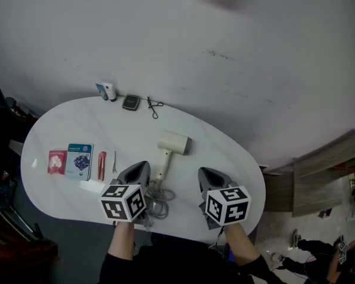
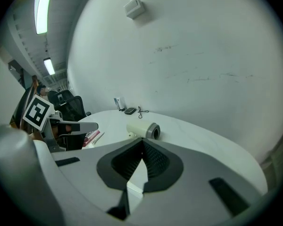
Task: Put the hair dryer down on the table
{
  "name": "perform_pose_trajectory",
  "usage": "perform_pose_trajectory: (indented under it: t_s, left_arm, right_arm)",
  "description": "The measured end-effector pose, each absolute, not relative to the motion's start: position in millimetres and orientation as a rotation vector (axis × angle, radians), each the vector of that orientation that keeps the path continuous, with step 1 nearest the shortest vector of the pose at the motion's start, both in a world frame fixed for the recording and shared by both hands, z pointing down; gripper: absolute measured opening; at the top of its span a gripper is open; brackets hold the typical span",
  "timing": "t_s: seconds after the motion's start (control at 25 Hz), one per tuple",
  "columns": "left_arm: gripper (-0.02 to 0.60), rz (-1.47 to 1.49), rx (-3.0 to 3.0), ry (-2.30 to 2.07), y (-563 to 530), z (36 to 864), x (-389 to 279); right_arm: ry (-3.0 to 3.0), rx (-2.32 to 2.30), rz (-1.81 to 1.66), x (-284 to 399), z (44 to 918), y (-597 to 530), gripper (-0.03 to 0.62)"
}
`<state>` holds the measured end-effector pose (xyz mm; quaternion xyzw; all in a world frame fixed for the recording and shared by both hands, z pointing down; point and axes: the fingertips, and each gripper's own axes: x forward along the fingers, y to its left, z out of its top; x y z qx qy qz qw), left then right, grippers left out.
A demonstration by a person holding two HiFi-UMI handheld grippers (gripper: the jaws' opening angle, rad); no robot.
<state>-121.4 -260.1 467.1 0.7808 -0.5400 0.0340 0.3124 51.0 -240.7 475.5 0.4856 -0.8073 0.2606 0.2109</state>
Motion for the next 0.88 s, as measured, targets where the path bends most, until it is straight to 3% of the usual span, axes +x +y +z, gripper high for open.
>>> perform_pose_trajectory:
  t_s: [0.88]
  left_arm:
    - [0.008,-0.064,2.216,-1.316,-159.0,426.6,-148.8]
  right_arm:
    - [-2.373,1.412,0.696,41.2,443.7,-153.3,0.002]
